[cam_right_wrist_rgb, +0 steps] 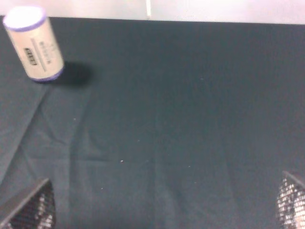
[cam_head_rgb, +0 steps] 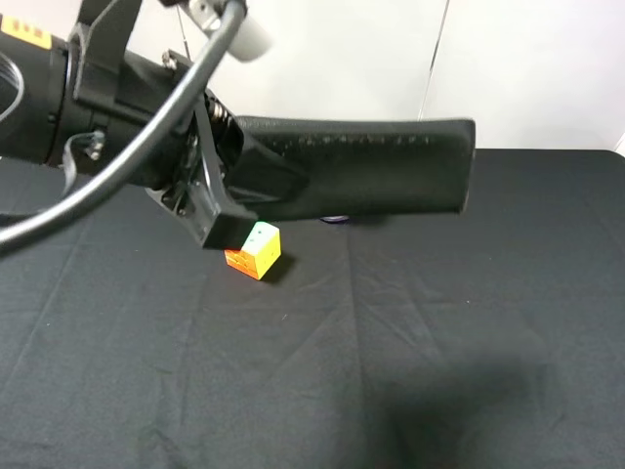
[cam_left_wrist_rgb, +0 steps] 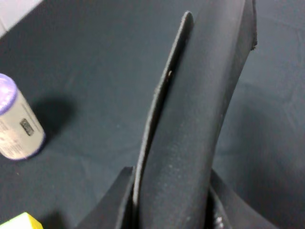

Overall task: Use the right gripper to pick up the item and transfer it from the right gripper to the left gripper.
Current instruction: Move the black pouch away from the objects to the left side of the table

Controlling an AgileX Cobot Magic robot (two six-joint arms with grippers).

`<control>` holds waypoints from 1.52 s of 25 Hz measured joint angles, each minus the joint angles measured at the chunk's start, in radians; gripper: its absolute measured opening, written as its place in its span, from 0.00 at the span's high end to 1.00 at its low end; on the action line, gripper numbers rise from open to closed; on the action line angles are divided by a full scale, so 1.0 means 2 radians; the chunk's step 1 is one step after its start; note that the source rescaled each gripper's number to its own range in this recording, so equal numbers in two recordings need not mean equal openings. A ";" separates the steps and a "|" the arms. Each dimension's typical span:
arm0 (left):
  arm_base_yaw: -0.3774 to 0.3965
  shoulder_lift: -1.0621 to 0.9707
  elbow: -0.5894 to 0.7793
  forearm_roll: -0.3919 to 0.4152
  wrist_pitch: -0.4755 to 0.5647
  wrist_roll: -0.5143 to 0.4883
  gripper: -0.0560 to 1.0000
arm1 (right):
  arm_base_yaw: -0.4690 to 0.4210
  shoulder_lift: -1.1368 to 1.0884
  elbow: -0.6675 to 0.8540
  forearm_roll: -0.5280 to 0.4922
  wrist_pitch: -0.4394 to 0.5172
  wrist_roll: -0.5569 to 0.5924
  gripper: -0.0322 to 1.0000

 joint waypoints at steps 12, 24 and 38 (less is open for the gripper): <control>0.185 0.002 -0.037 0.000 -0.017 -0.014 0.95 | -0.001 -0.001 0.000 0.001 0.000 0.000 0.00; 0.290 0.127 -0.037 0.019 -0.048 -0.003 0.95 | -0.001 -0.001 0.000 0.001 0.000 0.000 0.00; 0.290 0.281 -0.037 0.022 -0.124 -0.001 0.95 | -0.001 -0.001 0.000 0.002 0.000 0.000 0.00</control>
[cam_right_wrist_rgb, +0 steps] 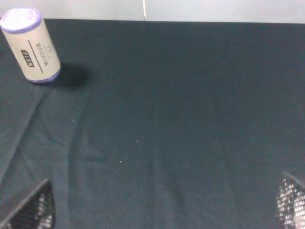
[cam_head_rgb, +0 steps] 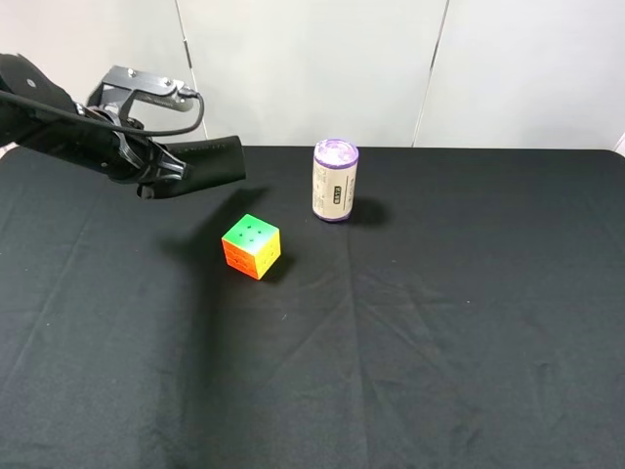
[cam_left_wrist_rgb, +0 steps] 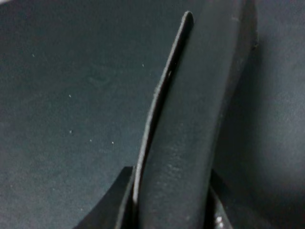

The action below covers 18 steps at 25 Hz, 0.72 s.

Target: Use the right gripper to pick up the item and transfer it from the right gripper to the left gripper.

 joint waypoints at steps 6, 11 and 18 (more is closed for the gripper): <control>0.000 0.004 0.000 0.000 -0.007 0.001 0.80 | 0.000 0.000 0.000 0.000 0.000 0.000 0.00; 0.000 0.007 0.000 0.000 -0.026 0.002 0.11 | 0.000 0.000 0.000 0.000 0.000 0.000 0.00; 0.000 -0.004 -0.001 0.007 -0.013 0.009 0.01 | 0.000 0.000 0.000 0.000 0.000 0.000 0.00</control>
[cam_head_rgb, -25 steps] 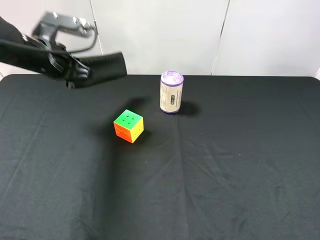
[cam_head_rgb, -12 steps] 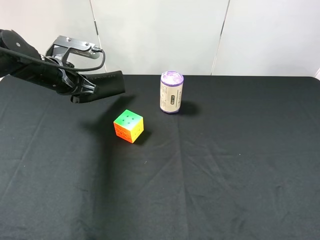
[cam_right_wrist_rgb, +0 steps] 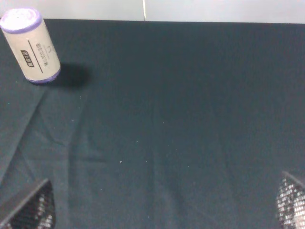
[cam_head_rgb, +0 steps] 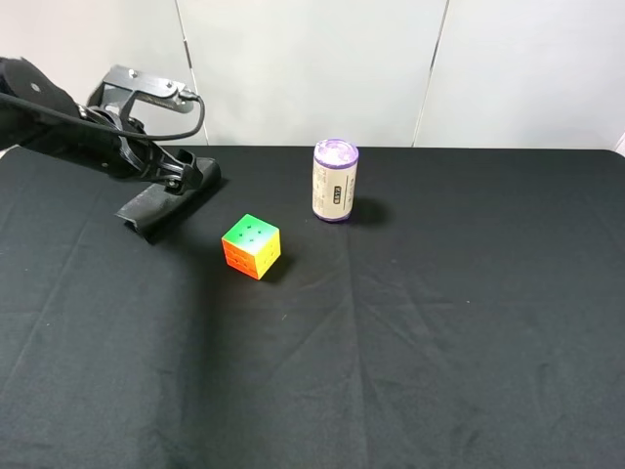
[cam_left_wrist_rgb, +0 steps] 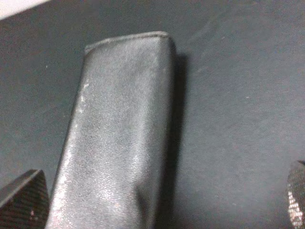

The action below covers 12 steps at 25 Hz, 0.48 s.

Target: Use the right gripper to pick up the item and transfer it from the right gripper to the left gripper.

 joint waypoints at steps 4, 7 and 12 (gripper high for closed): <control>0.000 -0.043 -0.002 0.002 0.046 0.002 0.00 | 0.000 0.000 0.000 0.000 0.000 0.000 0.00; 0.000 -0.081 -0.002 0.002 0.098 0.001 0.00 | 0.000 0.000 0.000 0.000 -0.001 0.000 0.00; 0.000 -0.153 -0.002 0.014 0.162 -0.017 0.00 | 0.000 0.000 0.000 0.000 -0.001 0.000 0.00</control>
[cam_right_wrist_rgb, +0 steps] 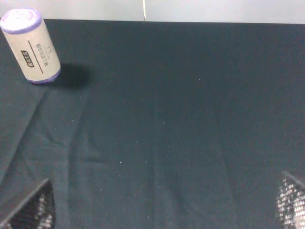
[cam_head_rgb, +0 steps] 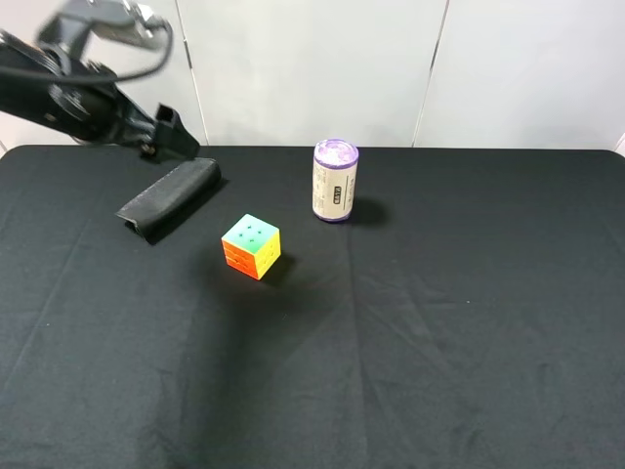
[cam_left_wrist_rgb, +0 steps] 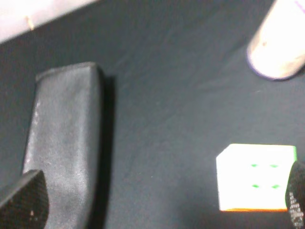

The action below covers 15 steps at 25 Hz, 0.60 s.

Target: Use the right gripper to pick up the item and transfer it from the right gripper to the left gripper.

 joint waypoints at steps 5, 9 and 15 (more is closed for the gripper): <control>0.000 -0.073 -0.016 0.078 0.058 -0.086 0.00 | 0.000 0.000 0.000 0.000 0.000 0.000 0.00; 0.000 -0.121 -0.061 0.186 0.175 -0.211 0.00 | 0.000 0.000 0.000 0.000 0.000 0.000 0.00; 0.000 -0.223 -0.102 0.286 0.327 -0.322 0.00 | 0.000 0.000 0.000 0.000 0.000 0.000 0.00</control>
